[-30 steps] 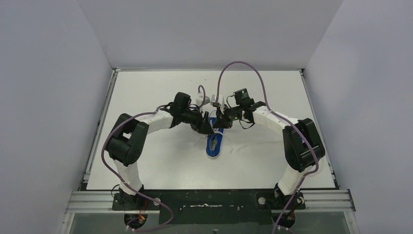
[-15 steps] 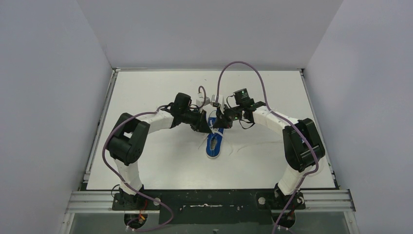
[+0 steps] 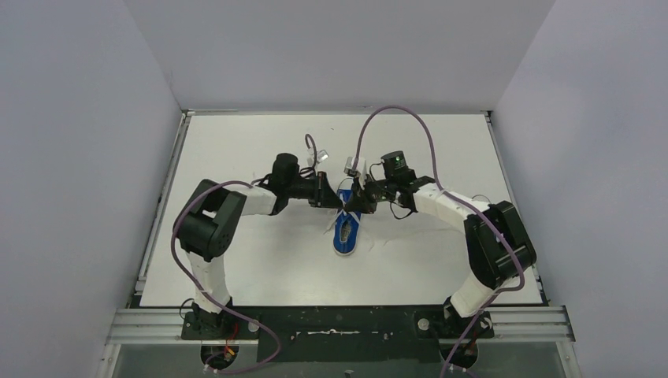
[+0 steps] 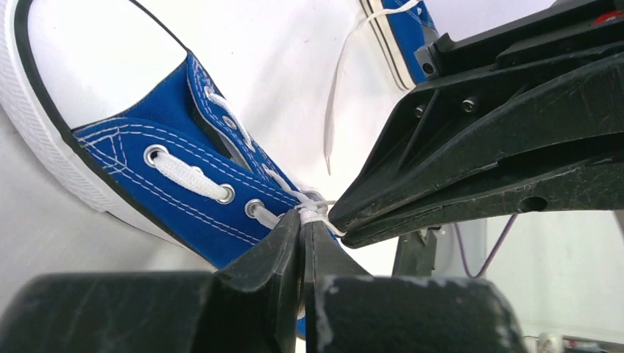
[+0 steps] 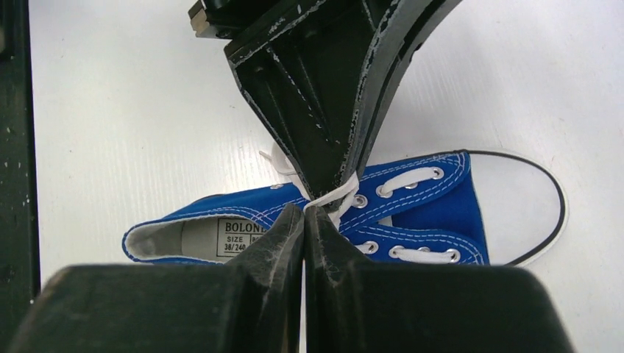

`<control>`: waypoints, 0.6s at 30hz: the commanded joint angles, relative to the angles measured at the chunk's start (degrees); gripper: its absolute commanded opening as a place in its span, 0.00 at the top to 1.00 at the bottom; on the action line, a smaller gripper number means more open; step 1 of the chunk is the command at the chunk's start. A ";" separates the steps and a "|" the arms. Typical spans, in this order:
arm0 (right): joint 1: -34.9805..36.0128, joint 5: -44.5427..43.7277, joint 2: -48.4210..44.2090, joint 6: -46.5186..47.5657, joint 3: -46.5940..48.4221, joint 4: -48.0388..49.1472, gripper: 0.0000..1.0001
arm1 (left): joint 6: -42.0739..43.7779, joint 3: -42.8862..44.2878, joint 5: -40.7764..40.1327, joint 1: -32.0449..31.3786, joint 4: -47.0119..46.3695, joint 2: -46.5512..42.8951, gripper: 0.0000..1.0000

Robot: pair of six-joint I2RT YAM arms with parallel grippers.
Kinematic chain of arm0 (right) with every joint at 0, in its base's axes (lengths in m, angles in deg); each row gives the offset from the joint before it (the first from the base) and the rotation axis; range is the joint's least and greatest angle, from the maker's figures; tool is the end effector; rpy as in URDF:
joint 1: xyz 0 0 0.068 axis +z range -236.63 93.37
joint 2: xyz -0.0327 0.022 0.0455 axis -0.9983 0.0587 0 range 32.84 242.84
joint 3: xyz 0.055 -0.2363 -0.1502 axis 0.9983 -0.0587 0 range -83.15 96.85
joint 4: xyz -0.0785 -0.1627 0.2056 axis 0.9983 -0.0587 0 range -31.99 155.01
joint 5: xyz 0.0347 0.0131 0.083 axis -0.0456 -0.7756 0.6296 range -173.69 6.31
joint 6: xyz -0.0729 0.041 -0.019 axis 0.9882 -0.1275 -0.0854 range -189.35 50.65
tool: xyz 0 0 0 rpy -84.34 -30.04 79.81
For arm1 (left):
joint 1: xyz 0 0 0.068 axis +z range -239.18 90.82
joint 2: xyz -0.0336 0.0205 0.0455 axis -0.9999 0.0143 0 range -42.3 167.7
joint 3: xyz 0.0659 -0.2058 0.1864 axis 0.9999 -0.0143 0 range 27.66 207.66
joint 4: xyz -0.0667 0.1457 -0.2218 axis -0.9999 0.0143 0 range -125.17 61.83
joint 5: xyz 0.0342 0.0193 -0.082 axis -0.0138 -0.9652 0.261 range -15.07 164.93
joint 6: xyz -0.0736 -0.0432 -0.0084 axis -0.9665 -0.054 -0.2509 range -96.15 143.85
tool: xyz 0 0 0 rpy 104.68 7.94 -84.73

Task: Tie the shoes
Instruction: Cross the shoelace with the shoelace.

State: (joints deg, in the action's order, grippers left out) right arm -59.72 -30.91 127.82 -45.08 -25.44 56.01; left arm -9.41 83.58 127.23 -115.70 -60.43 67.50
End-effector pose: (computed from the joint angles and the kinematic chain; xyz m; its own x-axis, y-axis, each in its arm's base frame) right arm 0.3013 0.2206 0.1945 -0.2731 -0.4175 -0.8667 -0.9619 0.1301 0.2404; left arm 0.3489 -0.2411 0.1434 -0.8489 0.0488 -0.5262 0.5130 0.3155 -0.7983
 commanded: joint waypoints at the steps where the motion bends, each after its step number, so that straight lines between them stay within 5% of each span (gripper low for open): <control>1: 1.57 -1.94 -3.16 -10.13 -2.69 6.29 1.00 | -11.00 -1.00 0.26 1.56 -17.62 1.46 1.00; 6: 2.68 -5.32 -3.11 -15.58 -2.04 1.88 0.90 | -12.58 -2.97 0.27 2.13 -20.55 1.62 1.00; 18: 4.37 -3.53 -4.60 -35.62 -2.44 -0.20 0.84 | -13.98 -4.42 -0.78 2.88 -24.85 2.42 1.00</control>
State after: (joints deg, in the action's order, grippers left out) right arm -56.64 -39.28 126.96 -69.10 -27.67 57.43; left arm -22.74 77.79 128.54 -114.24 -76.84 70.17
